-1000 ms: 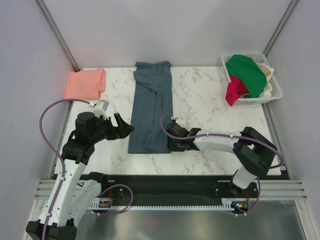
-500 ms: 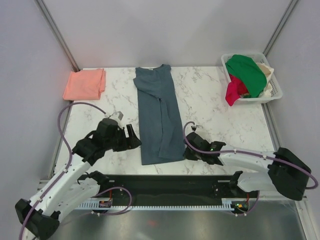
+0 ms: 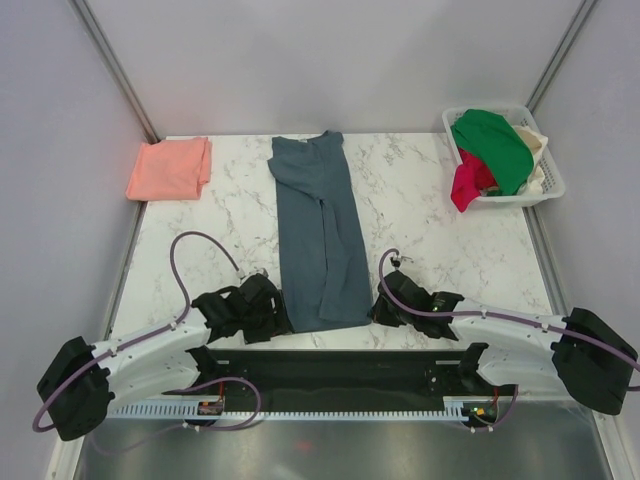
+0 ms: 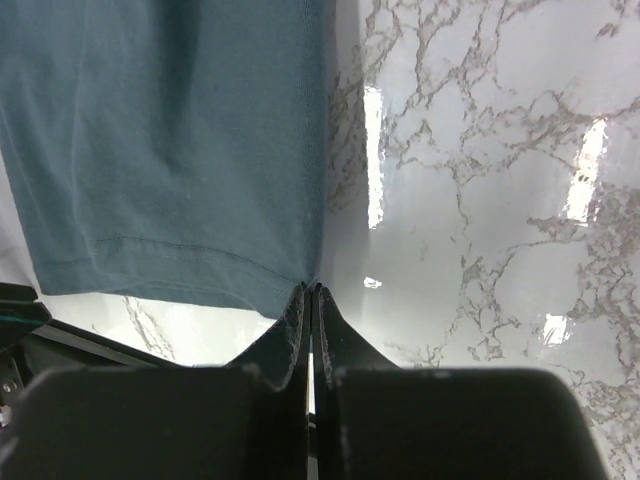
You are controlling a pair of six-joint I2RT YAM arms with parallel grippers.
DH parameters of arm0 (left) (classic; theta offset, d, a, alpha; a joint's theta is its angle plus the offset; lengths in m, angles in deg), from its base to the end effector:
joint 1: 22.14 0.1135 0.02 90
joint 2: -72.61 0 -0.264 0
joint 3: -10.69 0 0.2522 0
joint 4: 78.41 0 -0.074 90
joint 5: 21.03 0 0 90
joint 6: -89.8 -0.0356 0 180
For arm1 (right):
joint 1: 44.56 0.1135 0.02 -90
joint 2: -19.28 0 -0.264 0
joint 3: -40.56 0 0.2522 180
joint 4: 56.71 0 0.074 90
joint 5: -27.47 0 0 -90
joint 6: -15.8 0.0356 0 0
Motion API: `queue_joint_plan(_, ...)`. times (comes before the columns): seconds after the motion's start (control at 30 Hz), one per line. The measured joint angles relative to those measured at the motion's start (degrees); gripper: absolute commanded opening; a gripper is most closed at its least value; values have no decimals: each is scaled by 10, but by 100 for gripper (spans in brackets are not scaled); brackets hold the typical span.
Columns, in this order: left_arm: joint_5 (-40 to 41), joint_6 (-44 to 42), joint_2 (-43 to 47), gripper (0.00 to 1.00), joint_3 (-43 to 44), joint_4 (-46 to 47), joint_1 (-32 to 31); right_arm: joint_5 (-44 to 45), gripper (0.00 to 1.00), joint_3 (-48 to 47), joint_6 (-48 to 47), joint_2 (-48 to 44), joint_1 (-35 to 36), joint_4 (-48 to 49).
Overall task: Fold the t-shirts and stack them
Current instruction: Fold the tshirt
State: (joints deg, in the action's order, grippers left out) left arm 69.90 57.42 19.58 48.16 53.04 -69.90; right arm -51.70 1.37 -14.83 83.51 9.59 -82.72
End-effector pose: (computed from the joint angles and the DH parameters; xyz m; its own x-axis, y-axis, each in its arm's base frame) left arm 0.1026 -0.1122 0.1582 -0.9450 -0.2154 -0.2462 -0.1169 0.9252 -0.3609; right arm 0.1239 0.1600 0.1598 -0.8576 0.2562 -0.4460 0.0216 0.8843 0.4665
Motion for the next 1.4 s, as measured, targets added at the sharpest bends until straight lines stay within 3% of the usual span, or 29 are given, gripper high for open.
queue_joint_plan(0.3,20,28,-22,63,-12,89,-9,-10,0,11,0,14,0,16)
queue_joint_plan(0.4,22,33,-26,54,-20,112,-9,-10,0,16,0,14,0,20)
queue_joint_plan(0.5,25,37,-36,36,-25,135,-11,-13,0,21,0,14,0,24)
queue_joint_plan(0.6,35,38,-37,2,-32,140,-13,-19,0,25,0,14,0,31)
queue_joint_plan(0.8,34,36,0,2,-34,129,-16,-33,0,51,9,-16,0,37)
queue_joint_plan(1.03,30,36,93,2,13,25,-38,-29,0,43,46,-92,39,-30)
queue_joint_plan(1.2,42,29,113,2,116,-59,-41,20,0,-54,54,-106,77,-132)
queue_joint_plan(1.4,100,-8,73,2,245,-128,-36,101,0,-231,11,-56,60,-207)
